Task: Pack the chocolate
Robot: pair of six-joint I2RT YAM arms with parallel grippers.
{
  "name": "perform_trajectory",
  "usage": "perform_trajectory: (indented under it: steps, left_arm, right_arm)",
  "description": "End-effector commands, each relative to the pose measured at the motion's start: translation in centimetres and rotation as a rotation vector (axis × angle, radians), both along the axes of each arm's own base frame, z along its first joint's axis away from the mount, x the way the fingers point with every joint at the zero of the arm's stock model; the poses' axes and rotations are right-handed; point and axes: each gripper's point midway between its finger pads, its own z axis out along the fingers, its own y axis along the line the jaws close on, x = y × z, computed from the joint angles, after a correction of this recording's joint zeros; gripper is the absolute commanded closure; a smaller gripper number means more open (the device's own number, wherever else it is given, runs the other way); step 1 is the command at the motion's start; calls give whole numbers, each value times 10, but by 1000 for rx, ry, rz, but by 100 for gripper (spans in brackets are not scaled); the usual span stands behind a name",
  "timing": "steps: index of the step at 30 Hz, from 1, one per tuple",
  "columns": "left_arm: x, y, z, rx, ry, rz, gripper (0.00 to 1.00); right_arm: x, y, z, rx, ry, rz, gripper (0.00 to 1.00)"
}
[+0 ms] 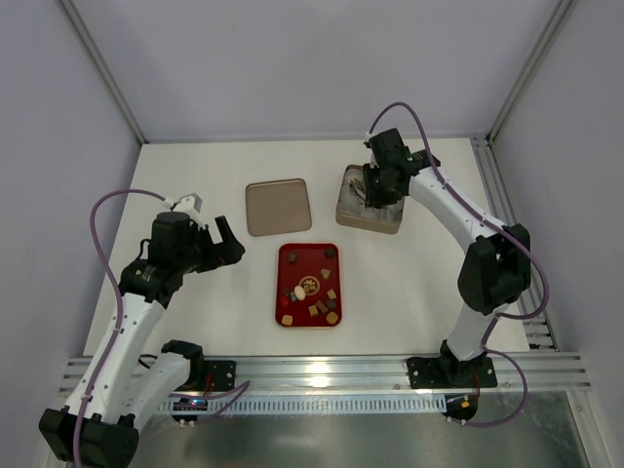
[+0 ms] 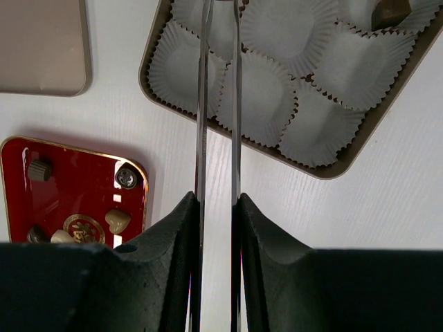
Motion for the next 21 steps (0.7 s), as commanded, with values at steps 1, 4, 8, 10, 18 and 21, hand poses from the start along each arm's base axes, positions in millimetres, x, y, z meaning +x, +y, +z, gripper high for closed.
perform_trajectory:
  steps: [1,4,8,10,18,21]
  left_arm:
    - [2,-2,3,-5,-15,-4,0]
    - [3,-1,4,-5,-18,-1,0]
    - [3,-1,3,-5,-13,-2,0]
    - [3,-1,3,-5,-13,-2,0]
    - [2,-2,3,-5,-12,-5,0]
    - [3,-1,3,-4,-14,-3,0]
  right_arm:
    - [24,4,29,33,-112,-37,70]
    - [24,7,25,38,-95,-29,70]
    - [20,6,21,37,-80,-25,69]
    - [17,6,19,38,-76,-21,69]
    - [13,6,16,43,-70,-15,65]
    - [12,5,13,42,-62,-15,64]
